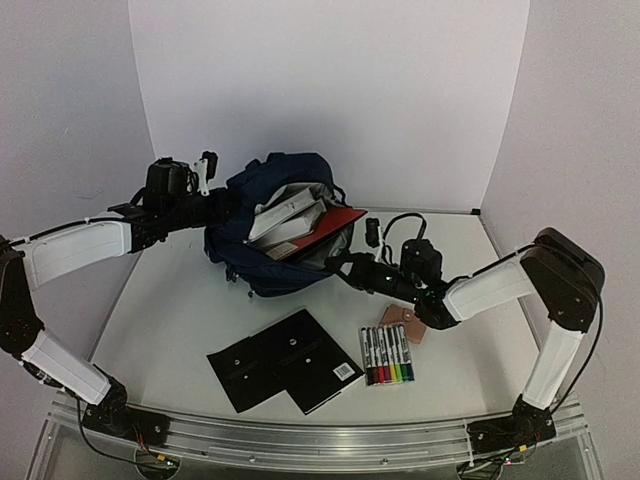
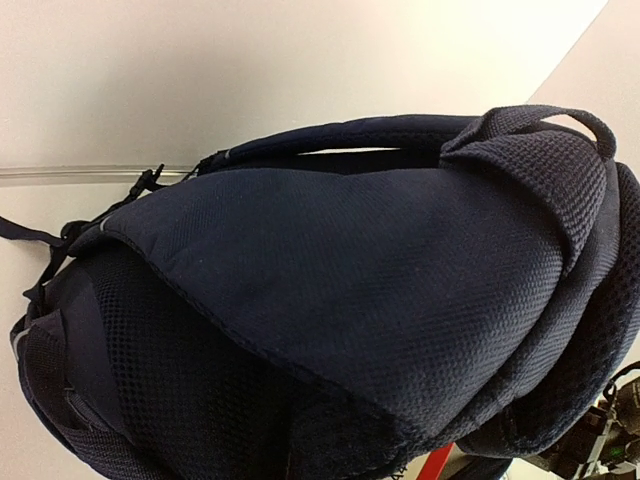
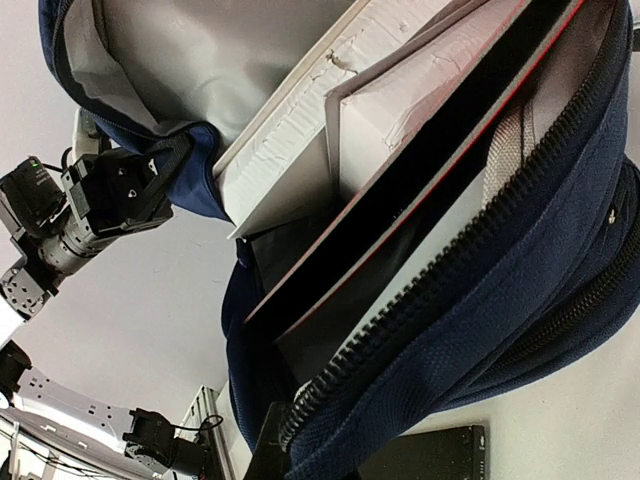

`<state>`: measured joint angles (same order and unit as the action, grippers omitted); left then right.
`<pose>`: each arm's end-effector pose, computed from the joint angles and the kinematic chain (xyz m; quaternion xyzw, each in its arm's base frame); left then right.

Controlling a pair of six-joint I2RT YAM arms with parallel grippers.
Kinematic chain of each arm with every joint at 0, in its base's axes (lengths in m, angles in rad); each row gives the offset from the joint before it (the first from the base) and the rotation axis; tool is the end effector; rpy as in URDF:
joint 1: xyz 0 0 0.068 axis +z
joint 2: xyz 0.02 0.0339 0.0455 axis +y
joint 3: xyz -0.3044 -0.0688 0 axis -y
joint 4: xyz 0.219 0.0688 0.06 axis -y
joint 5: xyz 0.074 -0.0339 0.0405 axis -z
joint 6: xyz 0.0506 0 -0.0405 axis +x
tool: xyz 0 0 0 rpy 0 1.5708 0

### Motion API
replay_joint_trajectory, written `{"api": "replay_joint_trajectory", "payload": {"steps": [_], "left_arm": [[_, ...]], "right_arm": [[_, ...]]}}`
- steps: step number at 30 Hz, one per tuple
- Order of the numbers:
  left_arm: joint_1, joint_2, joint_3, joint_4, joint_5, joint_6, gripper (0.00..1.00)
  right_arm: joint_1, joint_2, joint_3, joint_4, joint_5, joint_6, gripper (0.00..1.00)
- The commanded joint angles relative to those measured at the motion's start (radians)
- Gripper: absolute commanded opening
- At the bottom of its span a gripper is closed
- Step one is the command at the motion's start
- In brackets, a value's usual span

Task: Pack the student bag
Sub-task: Adjust the student bag at the center of the board.

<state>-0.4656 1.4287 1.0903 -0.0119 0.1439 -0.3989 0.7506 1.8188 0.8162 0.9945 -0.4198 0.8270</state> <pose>0.2826 -0.1501 0.3561 0.0684 0.8156 -0.2929 0.4943 0.2663 0.2766 0.2553 -0.1201 0.6995 0.5929 0.3804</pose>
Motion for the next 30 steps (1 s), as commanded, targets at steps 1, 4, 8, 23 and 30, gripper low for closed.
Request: {"api": "replay_joint_trajectory", "payload": {"steps": [1, 4, 8, 23, 30], "left_arm": [[0.094, 0.035, -0.035, -0.035, -0.082, 0.008, 0.00], [0.094, 0.037, -0.057, 0.054, 0.160, 0.072, 0.00], [0.084, 0.051, -0.036, 0.096, 0.449, 0.063, 0.00], [-0.052, 0.173, 0.141, -0.012, 0.555, 0.069, 0.00], [-0.099, 0.225, 0.181, -0.012, 0.530, 0.036, 0.00]], "right_arm": [[-0.005, -0.004, -0.029, 0.245, -0.101, 0.052, 0.04], [-0.003, -0.027, -0.020, 0.123, -0.033, 0.001, 0.34], [0.010, -0.096, 0.004, -0.103, 0.072, -0.143, 0.59], [0.211, 0.095, 0.330, -0.301, 0.099, -0.318, 0.52], [0.245, 0.240, 0.411, -0.295, 0.214, -0.225, 0.45]]}}
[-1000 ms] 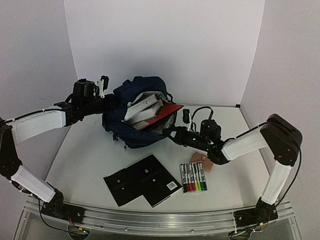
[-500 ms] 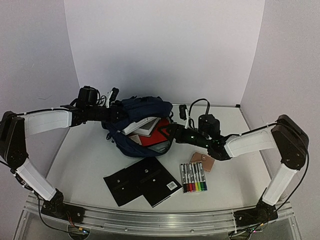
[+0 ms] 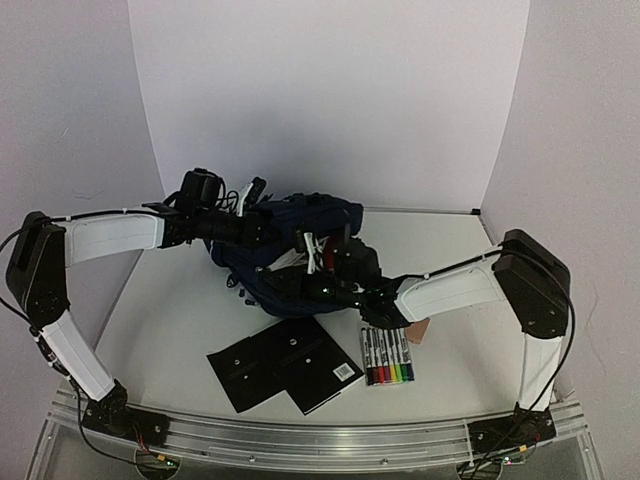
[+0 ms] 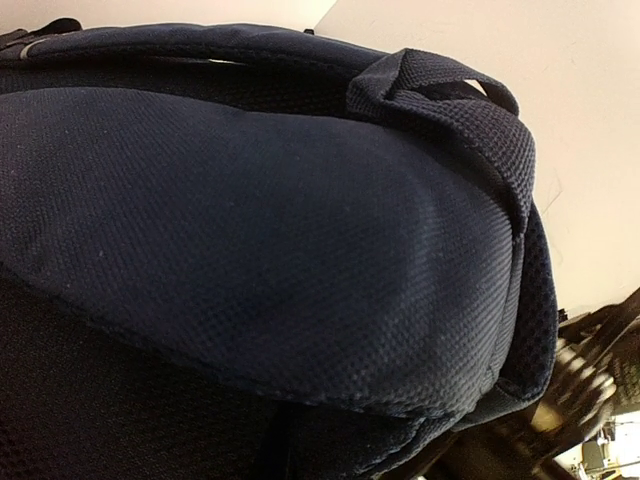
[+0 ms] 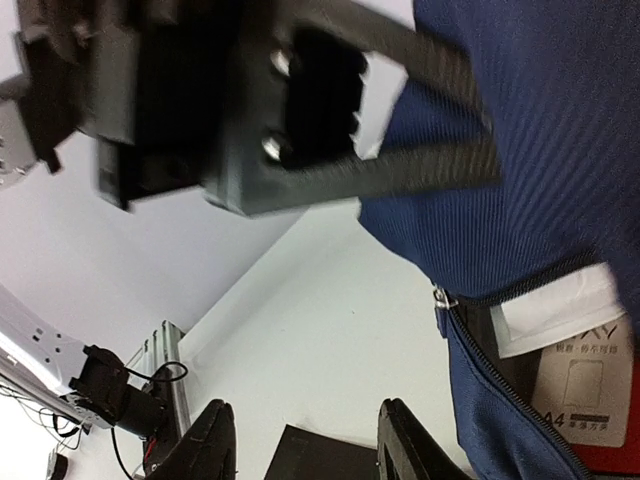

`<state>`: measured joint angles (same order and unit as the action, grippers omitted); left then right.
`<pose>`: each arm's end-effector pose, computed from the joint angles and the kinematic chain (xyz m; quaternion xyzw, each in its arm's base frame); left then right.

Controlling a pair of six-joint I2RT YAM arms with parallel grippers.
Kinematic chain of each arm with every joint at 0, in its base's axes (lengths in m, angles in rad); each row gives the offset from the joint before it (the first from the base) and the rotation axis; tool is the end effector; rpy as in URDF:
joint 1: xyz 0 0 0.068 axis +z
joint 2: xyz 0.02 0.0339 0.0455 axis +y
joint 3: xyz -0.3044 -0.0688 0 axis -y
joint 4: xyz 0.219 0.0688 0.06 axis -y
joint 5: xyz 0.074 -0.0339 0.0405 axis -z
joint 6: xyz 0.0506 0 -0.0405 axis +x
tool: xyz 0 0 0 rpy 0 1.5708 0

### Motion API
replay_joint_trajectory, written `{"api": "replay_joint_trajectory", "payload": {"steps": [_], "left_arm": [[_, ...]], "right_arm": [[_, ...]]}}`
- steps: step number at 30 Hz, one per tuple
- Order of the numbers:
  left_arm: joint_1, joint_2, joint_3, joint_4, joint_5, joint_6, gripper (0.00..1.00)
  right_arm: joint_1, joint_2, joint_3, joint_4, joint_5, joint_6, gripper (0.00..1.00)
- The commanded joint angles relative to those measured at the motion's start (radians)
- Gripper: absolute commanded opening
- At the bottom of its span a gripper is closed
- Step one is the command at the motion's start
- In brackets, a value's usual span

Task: Pack the student bag
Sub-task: Adjust the student bag at the center of the board.

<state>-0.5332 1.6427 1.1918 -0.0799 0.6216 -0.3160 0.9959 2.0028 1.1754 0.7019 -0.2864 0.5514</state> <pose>0.2989 -0.2106 0.3174 0.2406 0.8049 -0.4367 0.3217 0.2389 0.3950 0.2540 -0.2557 0.7033 0.5340 0.3935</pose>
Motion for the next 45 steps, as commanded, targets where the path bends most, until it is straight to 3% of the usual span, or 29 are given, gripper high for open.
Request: {"api": "replay_joint_trajectory", "payload": {"steps": [1, 11, 24, 31, 38, 45], "left_arm": [[-0.036, 0.018, 0.082, 0.059, 0.051, -0.051, 0.00], [-0.077, 0.044, 0.090, 0.071, 0.040, -0.061, 0.00], [-0.108, 0.046, 0.084, 0.073, 0.038, -0.069, 0.00], [-0.115, 0.054, 0.085, 0.075, 0.029, -0.075, 0.00], [-0.122, 0.060, 0.078, 0.076, 0.008, -0.086, 0.00], [-0.122, 0.045, 0.066, 0.052, -0.091, -0.090, 0.01]], "right_arm": [[0.000, 0.070, 0.060, -0.001, 0.087, 0.061, 0.45], [-0.001, 0.137, 0.083, -0.019, 0.232, 0.167, 0.43], [-0.004, 0.231, 0.222, -0.025, 0.304, 0.128, 0.35], [-0.004, 0.275, 0.280, 0.002, 0.282, 0.132, 0.23], [-0.004, 0.294, 0.306, -0.025, 0.343, 0.149, 0.02], [-0.003, 0.261, 0.268, -0.027, 0.353, 0.146, 0.00]]}}
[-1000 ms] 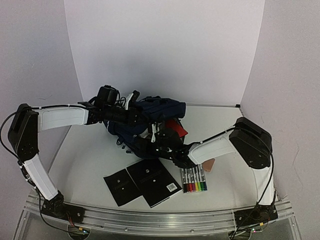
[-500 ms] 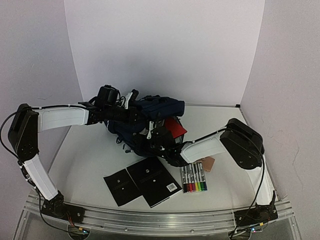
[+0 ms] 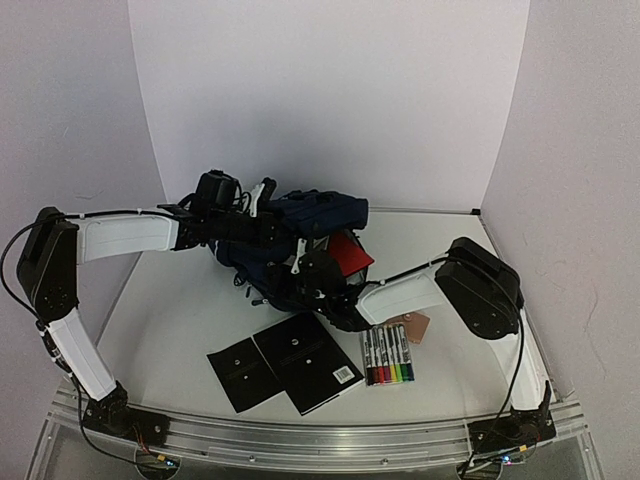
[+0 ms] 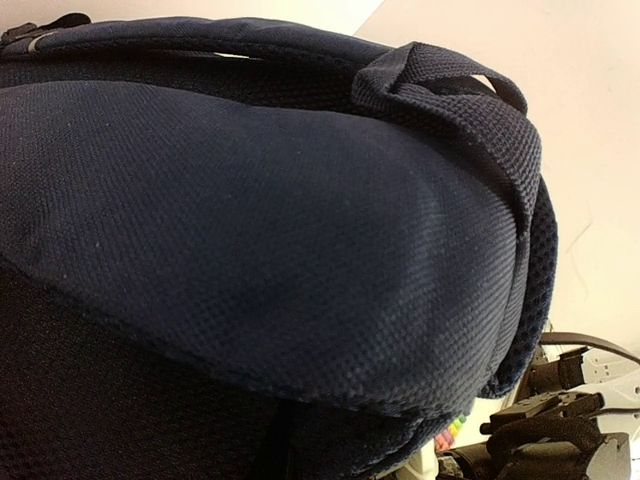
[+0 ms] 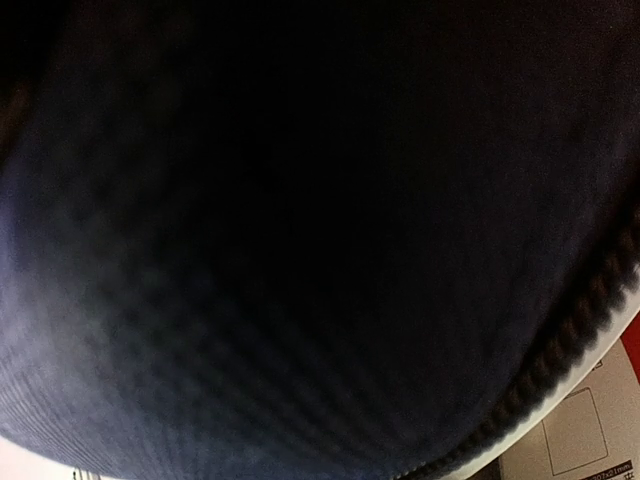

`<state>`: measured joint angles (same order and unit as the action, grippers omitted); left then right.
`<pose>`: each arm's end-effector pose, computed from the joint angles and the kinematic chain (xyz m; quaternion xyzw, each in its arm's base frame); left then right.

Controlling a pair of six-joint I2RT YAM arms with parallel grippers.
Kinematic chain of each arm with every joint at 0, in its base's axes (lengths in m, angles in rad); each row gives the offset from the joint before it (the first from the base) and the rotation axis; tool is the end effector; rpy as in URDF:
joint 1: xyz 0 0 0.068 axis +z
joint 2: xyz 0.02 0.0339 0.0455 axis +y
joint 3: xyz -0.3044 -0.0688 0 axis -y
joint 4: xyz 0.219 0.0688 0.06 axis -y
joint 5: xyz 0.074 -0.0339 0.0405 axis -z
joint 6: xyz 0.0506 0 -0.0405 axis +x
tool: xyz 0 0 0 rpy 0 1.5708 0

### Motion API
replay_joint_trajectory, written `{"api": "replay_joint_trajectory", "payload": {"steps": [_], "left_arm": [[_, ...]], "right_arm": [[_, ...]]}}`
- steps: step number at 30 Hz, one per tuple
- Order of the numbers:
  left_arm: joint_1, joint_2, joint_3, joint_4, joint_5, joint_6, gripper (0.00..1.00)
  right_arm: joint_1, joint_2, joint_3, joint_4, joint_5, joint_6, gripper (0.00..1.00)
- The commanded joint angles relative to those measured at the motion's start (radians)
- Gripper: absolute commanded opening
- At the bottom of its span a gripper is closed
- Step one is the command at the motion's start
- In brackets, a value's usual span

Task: Pack the student bag
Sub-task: Adjust the student bag at the center of the board, then zip the student bag at the center of the board.

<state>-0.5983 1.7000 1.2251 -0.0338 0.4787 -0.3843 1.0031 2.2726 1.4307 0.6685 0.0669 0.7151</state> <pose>0.3052 -0.2363 0.3107 0.2088 0.8201 -0.4124 0.3374 0.2877 0.4448 0.2011 -0.0885 0.7604 0.4701 0.4393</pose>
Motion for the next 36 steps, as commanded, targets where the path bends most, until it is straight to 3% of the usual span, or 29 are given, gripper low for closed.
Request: {"api": "replay_joint_trajectory", "payload": {"steps": [1, 3, 6, 11, 17, 24, 29, 36], "left_arm": [[-0.057, -0.021, 0.033, -0.013, 0.025, -0.015, 0.07], [-0.054, -0.041, 0.028, -0.043, -0.030, -0.008, 0.31], [-0.035, -0.087, -0.014, -0.065, -0.096, -0.012, 0.56], [0.062, -0.198, -0.148, -0.079, -0.181, -0.063, 0.78], [0.145, -0.248, -0.252, -0.196, -0.378, -0.087, 0.87], [0.183, -0.249, -0.323, -0.177, -0.510, -0.117, 0.91], [0.226, -0.161, -0.298, -0.140, -0.509, -0.095, 0.83], [0.230, -0.062, -0.238, -0.036, -0.431, -0.019, 0.85]], "right_arm": [[-0.011, -0.020, -0.005, 0.009, 0.003, -0.014, 0.00], [-0.011, -0.055, -0.047, 0.013, 0.011, -0.002, 0.00], [-0.011, -0.096, -0.116, 0.035, 0.015, 0.021, 0.00], [-0.011, -0.135, -0.178, 0.045, 0.013, 0.065, 0.00], [-0.011, -0.167, -0.212, 0.044, 0.006, 0.086, 0.00], [0.004, -0.169, -0.205, 0.047, -0.028, 0.024, 0.00], [0.013, -0.183, -0.216, 0.042, -0.017, 0.013, 0.00], [0.020, -0.195, -0.222, 0.025, 0.000, 0.002, 0.01]]}}
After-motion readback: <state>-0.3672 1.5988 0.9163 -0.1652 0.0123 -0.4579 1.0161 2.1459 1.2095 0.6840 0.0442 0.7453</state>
